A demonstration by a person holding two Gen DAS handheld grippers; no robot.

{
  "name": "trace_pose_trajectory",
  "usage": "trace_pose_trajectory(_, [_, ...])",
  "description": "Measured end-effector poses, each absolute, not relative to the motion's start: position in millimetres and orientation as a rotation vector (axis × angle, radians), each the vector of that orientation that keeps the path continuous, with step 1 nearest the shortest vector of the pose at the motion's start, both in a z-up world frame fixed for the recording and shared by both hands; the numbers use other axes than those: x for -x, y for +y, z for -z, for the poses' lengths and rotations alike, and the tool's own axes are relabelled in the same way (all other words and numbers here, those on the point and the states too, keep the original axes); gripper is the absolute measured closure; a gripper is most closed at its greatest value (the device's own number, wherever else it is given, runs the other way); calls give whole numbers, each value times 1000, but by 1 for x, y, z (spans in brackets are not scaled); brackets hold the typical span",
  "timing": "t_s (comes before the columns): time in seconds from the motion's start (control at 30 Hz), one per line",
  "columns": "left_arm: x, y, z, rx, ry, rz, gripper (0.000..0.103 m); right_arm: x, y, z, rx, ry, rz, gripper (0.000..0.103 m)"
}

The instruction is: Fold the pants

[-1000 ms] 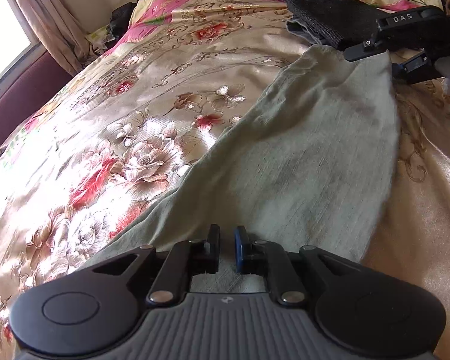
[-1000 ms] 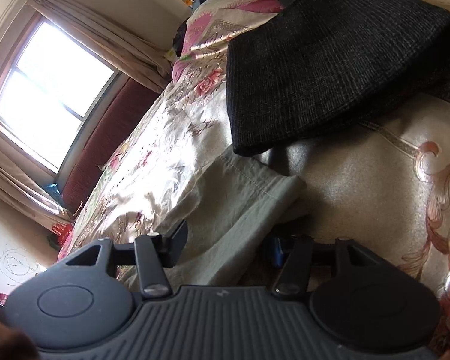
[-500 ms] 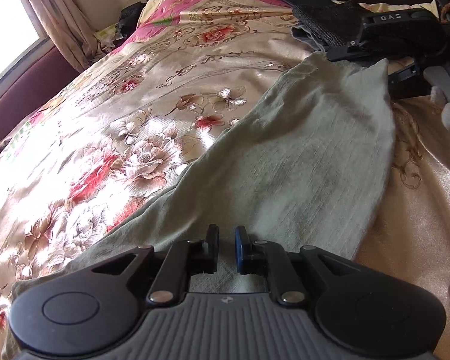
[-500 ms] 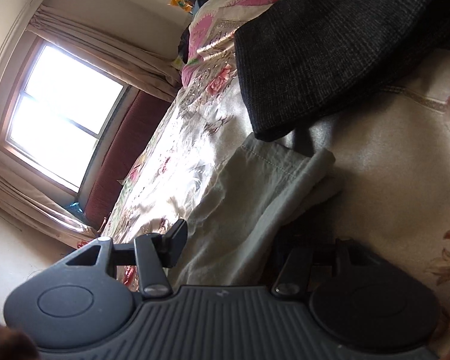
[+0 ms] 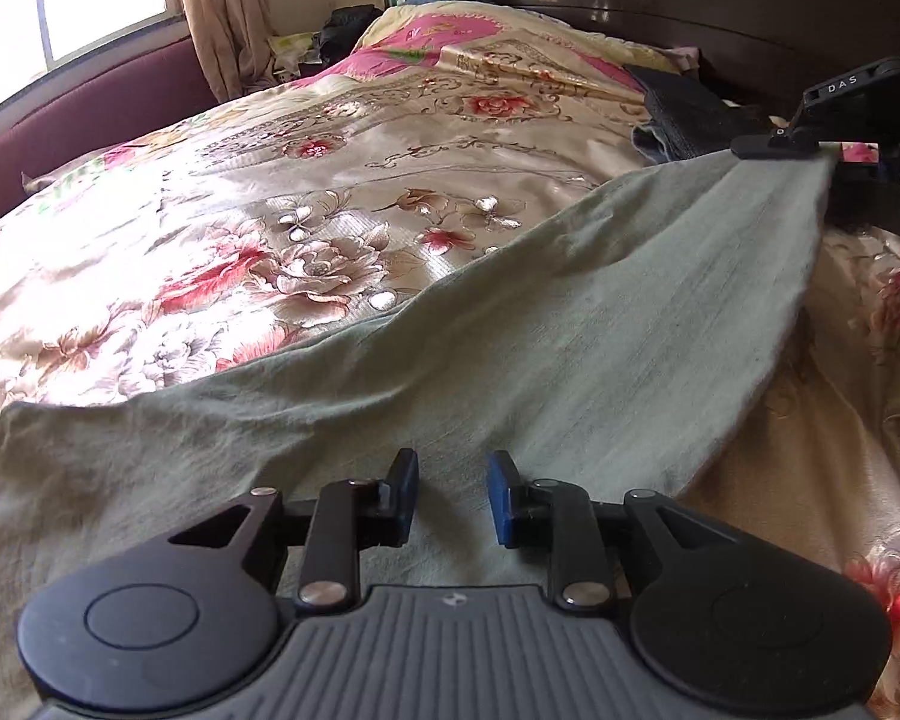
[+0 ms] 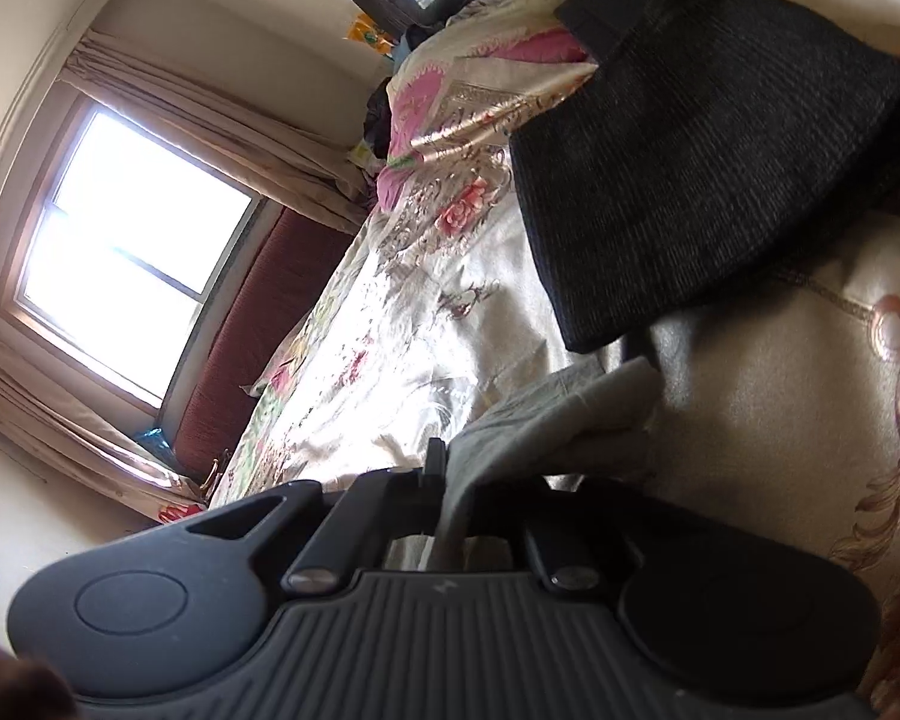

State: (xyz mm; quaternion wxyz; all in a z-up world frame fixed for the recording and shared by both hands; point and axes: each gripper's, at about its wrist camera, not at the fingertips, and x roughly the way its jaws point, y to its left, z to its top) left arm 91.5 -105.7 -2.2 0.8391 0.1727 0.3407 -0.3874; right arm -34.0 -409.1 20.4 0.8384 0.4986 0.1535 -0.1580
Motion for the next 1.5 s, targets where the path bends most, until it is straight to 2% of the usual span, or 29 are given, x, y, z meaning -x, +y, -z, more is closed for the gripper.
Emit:
trace_pose_trajectory(0.2, [-86, -91, -5, -236, 743, 860, 60, 39, -400, -54, -1006, 303, 409, 99])
trace_pose_trajectory(0.37, [-81, -46, -10, -119, 733, 789, 56, 44, -398, -85, -907, 322, 482, 99])
trace_pose_trajectory(0.47, [-83, -23, 0, -29, 803, 744, 56, 32, -371, -103, -801, 370, 440, 99])
trace_pose_trajectory(0.63, [-71, -7, -5, -71, 758, 689, 56, -22, -285, -123, -679, 439, 204, 99])
trace_pose_trajectory(0.83, [-74, 48, -12, 31, 773, 573, 56, -98, -159, -120, -497, 555, -81, 99])
trace_pose_trajectory(1.07, [-70, 114, -1, 165, 793, 467, 55, -158, -44, -97, -420, 650, -276, 99])
trace_pose_trajectory(1.5, [-61, 173, -2, 337, 743, 348, 53, -168, 100, -91, -99, 709, -495, 99])
